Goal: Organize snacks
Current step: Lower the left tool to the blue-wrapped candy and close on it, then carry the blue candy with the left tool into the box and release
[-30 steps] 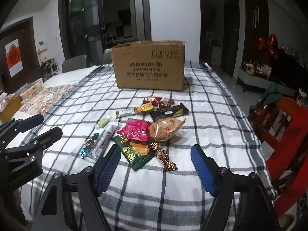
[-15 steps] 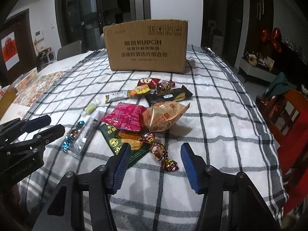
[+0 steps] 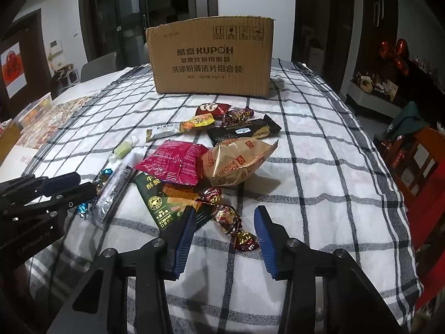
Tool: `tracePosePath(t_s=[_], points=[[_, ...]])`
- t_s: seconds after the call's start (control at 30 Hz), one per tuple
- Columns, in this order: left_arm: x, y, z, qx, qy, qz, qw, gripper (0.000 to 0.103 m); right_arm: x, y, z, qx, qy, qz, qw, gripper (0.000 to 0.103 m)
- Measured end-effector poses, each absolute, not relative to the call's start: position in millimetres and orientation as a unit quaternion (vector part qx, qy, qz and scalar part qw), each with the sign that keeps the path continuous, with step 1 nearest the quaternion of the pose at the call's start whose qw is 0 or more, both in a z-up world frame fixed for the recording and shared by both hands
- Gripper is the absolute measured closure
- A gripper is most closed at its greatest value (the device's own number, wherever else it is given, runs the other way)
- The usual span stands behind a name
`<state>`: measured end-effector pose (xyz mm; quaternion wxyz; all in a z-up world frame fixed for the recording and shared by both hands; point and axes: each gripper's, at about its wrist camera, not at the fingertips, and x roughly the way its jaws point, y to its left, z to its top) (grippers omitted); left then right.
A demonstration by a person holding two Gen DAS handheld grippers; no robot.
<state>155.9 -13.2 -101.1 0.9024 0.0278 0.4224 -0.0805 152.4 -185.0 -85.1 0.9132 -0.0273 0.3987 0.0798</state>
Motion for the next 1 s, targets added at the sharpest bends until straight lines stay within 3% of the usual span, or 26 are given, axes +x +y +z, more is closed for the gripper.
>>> tracePosePath(t_s=[0.3, 0.47, 1.0], points=[[164.2, -13.4, -107.5, 0.007, 0.439, -0.089, 0.894, 0.079, 154.6, -184.9, -89.5, -0.025, 0.406, 0.082, 0.910, 0.066], [163.1, -11.4, -107.0, -0.001, 0.437, -0.089, 0.895, 0.081, 153.2, -182.1, -90.4, -0.036, 0.405, 0.082, 0.910, 0.078], [135.5, -15.4, -59.0, 0.012, 0.396, -0.106, 0.912, 0.081, 124.0, -178.0, -50.3, -0.021, 0.363, 0.116, 0.924, 0.078]])
